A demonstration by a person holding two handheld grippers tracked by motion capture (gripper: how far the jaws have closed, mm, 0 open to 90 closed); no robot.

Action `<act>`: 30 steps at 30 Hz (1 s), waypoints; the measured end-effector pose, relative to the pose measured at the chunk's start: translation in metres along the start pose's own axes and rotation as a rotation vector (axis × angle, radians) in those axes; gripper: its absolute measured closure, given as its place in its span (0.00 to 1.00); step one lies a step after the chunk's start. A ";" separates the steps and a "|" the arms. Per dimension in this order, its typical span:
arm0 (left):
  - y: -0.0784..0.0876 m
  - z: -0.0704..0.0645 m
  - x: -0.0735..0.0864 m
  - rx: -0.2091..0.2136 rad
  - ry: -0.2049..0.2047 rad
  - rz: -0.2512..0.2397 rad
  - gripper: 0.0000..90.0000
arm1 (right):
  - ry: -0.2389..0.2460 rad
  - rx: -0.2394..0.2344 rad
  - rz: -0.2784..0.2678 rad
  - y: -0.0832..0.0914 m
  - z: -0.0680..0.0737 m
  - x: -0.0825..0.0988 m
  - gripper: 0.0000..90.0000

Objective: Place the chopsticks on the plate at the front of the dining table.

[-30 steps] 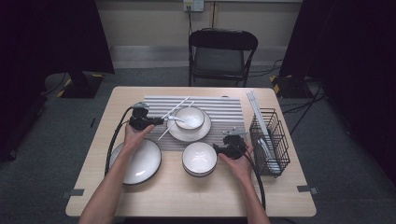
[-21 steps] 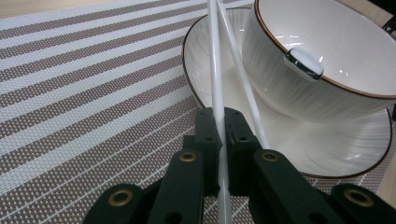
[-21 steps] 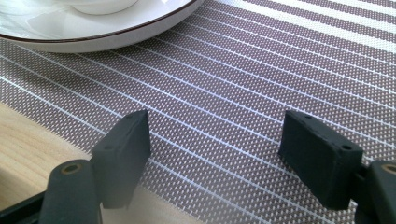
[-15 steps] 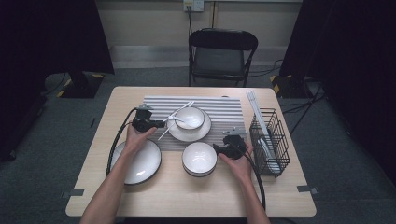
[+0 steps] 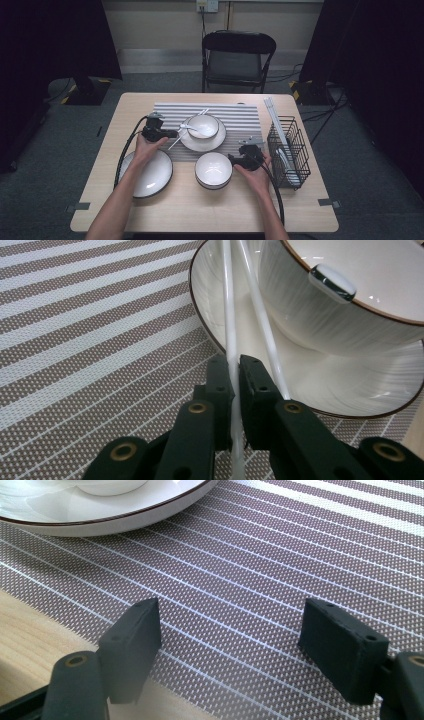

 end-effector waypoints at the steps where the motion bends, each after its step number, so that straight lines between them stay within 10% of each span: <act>1: 0.000 0.000 0.000 0.007 0.002 -0.001 0.92 | 0.000 0.000 0.000 0.000 0.000 0.000 0.27; 30: 0.045 0.005 0.017 0.011 -0.021 -0.099 0.83 | 0.000 -0.001 -0.001 0.000 0.000 0.000 0.27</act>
Point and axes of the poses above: each handheld gripper's, and its own axes: y roughly backward along the jaws, x roughly out of its underside, z roughly to its left, the point moved 7 cm from there along -y, roughly forward along the jaws, and after that the axes turned 15 degrees about -x, right-handed, at the moved point
